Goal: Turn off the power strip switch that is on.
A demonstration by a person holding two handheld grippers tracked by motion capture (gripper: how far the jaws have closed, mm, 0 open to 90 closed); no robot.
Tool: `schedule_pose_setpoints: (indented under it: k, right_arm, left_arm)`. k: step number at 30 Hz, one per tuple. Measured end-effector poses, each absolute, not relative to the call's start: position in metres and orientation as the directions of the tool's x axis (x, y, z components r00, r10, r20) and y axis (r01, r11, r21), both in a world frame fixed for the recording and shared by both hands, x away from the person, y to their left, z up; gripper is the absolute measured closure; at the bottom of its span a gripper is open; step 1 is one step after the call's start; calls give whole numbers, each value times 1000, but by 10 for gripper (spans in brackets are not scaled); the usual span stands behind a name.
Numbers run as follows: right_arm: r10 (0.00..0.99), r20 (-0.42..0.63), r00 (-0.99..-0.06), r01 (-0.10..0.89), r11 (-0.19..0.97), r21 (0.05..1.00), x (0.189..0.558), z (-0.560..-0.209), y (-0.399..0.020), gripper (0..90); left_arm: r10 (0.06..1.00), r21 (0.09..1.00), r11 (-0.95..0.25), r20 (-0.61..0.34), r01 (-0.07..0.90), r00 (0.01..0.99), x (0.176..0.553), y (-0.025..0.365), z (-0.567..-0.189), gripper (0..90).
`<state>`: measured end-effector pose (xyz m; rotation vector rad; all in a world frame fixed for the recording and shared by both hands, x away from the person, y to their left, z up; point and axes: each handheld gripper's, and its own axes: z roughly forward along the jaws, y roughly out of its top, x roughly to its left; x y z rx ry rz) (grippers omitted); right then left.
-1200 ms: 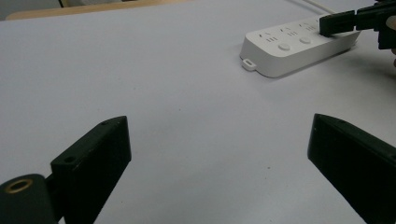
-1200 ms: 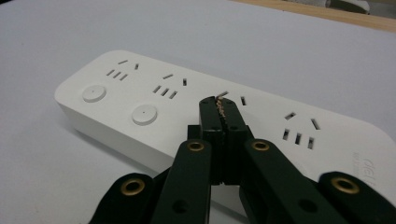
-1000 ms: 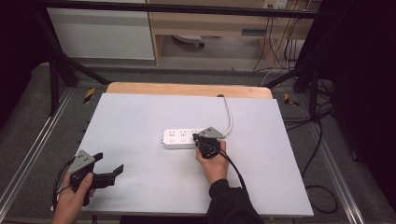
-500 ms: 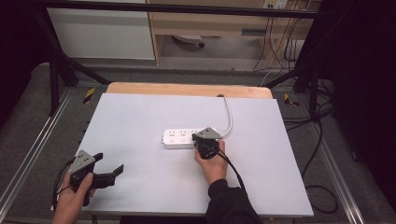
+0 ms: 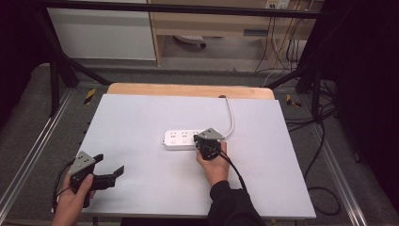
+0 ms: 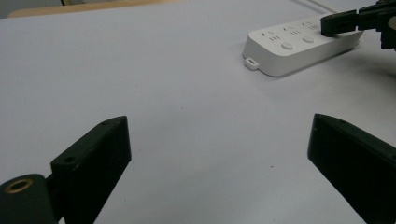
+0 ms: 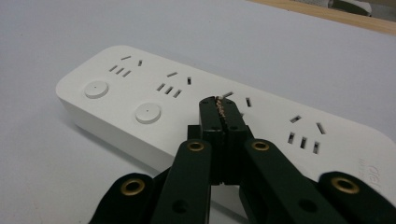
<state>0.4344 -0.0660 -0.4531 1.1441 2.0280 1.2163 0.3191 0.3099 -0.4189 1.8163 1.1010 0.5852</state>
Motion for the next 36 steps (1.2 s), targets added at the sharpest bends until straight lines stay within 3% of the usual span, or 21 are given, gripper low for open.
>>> schedule_pose_setpoints:
  k: [34,36]
  right_arm:
    - [861,160,-483,477,106,873,437,-448,-71,900]
    - [860,168,-482,479,99,872,437,-447,-71,869]
  left_arm:
    - [868,877,-198,-51,438,493,320,310,-419,61]
    - [868,877,-197,-51,437,494,320,311,-419,61]
